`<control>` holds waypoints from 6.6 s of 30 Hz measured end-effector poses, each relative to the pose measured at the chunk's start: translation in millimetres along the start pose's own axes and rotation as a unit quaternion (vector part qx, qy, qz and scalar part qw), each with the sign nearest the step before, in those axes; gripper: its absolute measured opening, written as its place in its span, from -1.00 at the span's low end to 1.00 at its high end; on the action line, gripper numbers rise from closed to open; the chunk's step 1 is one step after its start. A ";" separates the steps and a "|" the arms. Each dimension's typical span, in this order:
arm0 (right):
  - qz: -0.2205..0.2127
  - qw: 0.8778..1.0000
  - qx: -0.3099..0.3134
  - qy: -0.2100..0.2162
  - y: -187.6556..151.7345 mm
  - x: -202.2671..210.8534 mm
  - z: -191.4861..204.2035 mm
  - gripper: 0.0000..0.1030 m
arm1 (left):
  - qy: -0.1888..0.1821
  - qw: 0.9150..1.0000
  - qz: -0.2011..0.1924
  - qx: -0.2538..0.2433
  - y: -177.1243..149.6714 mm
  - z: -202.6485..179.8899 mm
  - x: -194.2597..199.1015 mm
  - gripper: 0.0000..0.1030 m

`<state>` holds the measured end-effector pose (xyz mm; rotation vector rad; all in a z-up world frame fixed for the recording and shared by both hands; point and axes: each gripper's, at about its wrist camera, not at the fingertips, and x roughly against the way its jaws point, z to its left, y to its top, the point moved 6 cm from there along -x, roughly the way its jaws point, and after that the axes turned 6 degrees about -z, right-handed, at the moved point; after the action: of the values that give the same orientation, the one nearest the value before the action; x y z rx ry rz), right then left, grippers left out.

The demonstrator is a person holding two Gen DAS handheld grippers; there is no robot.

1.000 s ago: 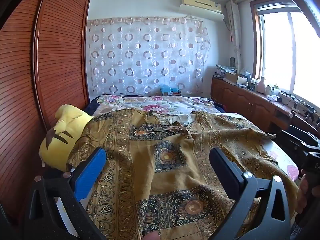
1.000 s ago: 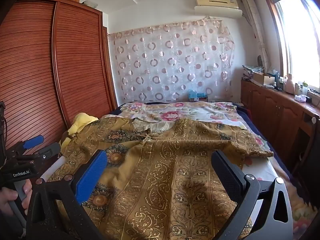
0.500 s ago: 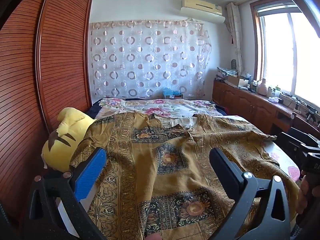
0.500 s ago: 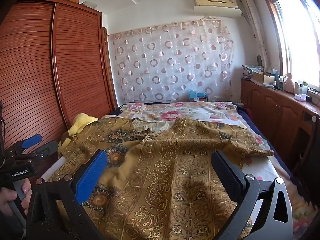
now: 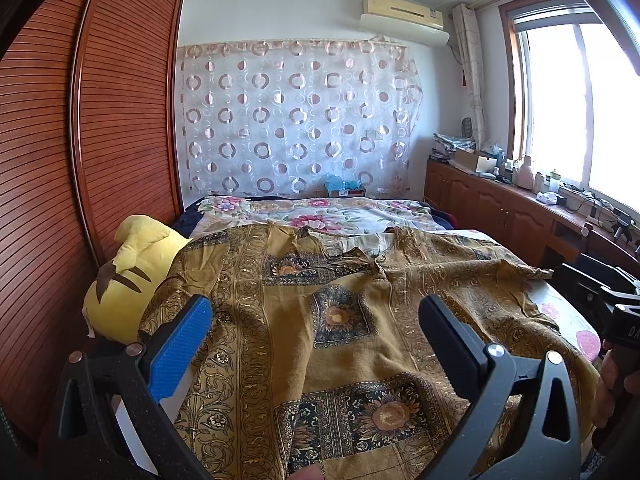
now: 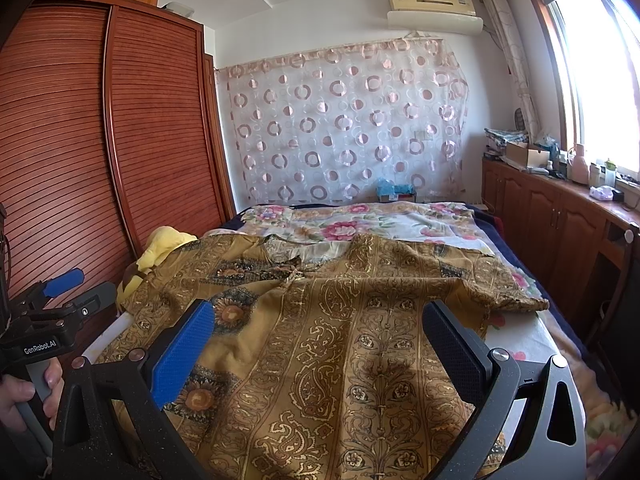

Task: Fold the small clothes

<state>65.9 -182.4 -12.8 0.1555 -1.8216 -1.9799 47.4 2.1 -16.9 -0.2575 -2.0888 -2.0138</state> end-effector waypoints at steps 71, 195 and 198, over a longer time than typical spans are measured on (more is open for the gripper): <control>0.017 1.000 0.012 0.022 -3.1 -25.4 17.0 1.00 | 0.050 0.998 0.020 0.012 -4.5 38.1 -24.1 1.00; 0.210 0.927 0.201 0.237 -19.3 -266.7 184.0 -0.91 | -0.036 0.990 0.124 0.049 -40.1 165.7 -33.5 -0.14; 0.184 0.945 0.154 0.222 1.1 -261.0 152.4 -0.91 | -0.044 0.990 0.125 0.046 -39.7 158.7 -36.9 -0.14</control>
<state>243.1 59.9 -48.0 0.3056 -1.6956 -1.2745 64.9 160.1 -70.2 -0.5695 -2.0748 -1.7859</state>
